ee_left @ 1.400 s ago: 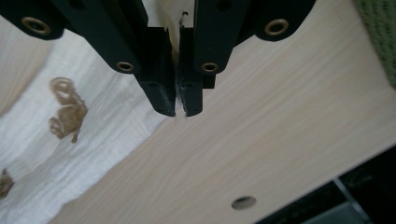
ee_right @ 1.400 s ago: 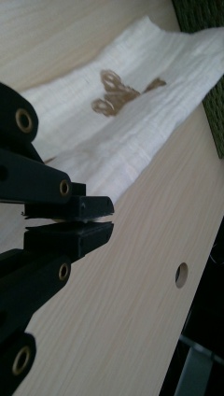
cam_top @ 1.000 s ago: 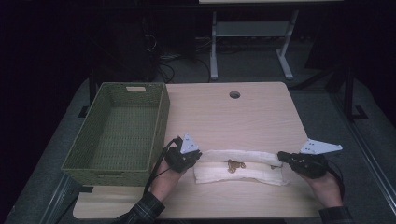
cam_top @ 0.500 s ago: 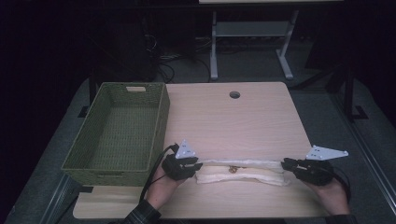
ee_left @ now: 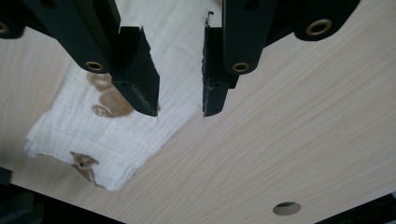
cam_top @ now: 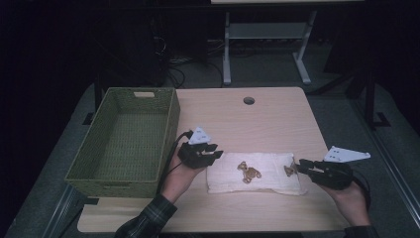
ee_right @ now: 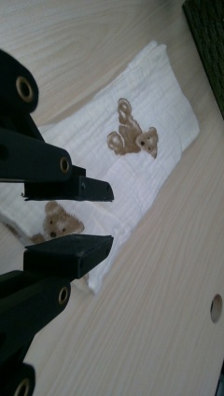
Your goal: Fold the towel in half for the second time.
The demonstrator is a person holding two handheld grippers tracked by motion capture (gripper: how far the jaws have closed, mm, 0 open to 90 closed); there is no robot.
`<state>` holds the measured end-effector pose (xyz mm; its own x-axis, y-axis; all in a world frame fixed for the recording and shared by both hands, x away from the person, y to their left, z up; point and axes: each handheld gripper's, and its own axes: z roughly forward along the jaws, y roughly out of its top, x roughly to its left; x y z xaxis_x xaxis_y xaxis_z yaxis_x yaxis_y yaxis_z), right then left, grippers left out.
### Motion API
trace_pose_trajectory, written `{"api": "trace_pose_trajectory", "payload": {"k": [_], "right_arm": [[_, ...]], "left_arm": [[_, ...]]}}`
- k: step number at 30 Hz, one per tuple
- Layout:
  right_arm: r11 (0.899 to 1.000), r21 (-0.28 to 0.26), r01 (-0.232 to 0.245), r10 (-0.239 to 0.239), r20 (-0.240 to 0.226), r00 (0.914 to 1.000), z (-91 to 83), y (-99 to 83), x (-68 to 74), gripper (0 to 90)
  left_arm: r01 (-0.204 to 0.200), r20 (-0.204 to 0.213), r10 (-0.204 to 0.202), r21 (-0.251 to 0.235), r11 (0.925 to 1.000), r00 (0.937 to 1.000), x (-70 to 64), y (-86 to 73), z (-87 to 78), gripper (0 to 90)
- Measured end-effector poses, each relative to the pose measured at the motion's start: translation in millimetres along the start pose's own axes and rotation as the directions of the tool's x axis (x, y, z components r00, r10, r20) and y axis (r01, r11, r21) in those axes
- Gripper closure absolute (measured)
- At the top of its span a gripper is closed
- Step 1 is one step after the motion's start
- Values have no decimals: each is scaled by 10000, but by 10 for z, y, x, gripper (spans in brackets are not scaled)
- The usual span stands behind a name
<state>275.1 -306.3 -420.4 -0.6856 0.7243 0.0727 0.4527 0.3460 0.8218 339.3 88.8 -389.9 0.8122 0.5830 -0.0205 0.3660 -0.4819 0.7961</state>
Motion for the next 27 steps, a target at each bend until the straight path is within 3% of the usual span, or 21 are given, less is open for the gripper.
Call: {"api": "trace_pose_trajectory", "payload": {"k": [7, 13, 19, 21, 25, 27], "right_arm": [[9966, 788, 251, -206, -577, 9981, 266, -65, 133, 893], [9897, 1397, 304, -176, -918, 9956, 420, -135, 185, 898], [9849, 1664, 486, -296, -1145, 9930, 520, -160, 255, 899], [9845, 1681, 498, -296, -1207, 9922, 543, -157, 266, 899], [9849, 1661, 483, -261, -1334, 9907, 565, -133, 302, 899], [9851, 1653, 480, -244, -1421, 9895, 585, -99, 336, 899]], "left_arm": [[-279, 722, 252, 376, 9989, 9971, 24, 158, 586, 653], [-628, 1412, 502, 864, 9943, 9887, 79, 110, 1006, 622], [-773, 1665, 568, 1192, 9899, 9844, 83, 69, 1243, 599], [-765, 1660, 552, 1253, 9892, 9846, 80, 58, 1282, 596], [-1154, 1660, 891, 1564, 9809, 9821, 74, 31, 1329, 596], [-1048, 1652, 798, 1490, 9833, 9830, 65, 30, 1339, 602]]}}
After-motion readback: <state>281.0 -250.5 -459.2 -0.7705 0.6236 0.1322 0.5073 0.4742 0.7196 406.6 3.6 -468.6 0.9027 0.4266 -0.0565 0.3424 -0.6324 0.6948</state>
